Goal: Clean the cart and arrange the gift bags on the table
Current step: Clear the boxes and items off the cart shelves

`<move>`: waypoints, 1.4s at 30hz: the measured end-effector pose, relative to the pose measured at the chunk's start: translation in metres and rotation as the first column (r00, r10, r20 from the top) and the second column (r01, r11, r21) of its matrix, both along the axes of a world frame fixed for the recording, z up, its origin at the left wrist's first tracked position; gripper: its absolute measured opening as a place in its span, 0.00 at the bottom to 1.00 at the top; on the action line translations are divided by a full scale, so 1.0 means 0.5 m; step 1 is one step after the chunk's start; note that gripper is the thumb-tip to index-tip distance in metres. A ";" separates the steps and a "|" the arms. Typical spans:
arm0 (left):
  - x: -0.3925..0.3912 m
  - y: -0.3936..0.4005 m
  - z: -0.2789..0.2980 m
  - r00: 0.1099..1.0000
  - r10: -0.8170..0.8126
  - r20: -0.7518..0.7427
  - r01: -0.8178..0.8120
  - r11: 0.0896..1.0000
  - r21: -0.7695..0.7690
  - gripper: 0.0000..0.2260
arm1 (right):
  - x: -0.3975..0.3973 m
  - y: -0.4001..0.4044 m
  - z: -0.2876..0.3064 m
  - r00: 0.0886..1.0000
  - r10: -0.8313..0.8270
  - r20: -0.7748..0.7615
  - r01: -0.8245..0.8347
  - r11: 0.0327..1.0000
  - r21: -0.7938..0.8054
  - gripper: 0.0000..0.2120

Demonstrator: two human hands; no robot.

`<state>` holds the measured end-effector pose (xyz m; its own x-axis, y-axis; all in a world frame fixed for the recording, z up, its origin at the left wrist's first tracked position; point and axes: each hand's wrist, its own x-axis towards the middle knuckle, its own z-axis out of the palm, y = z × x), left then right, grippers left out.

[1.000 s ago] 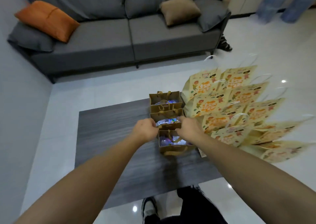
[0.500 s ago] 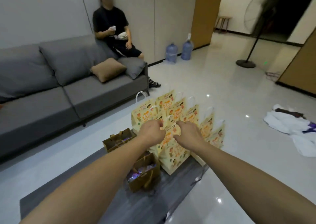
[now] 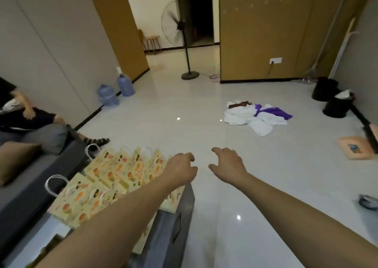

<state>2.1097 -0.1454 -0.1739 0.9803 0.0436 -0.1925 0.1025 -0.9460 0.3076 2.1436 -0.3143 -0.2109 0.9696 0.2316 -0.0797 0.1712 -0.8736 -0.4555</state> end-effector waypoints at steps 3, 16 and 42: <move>0.076 -0.163 -0.028 0.991 -0.120 -0.051 0.121 0.993 0.017 0.20 | 0.038 -0.174 -0.032 0.988 -0.138 -0.064 0.140 0.990 0.027 0.30; 0.263 -0.736 -0.139 0.819 -0.545 -0.179 0.540 0.838 -0.078 0.20 | 0.054 -0.715 -0.152 0.769 -0.583 -0.260 0.605 0.796 0.004 0.29; 0.372 -1.549 -0.268 -0.017 -0.960 -0.279 0.953 0.069 -0.295 0.16 | -0.019 -1.172 -0.259 -0.178 -0.901 -0.395 0.983 -0.144 -0.114 0.28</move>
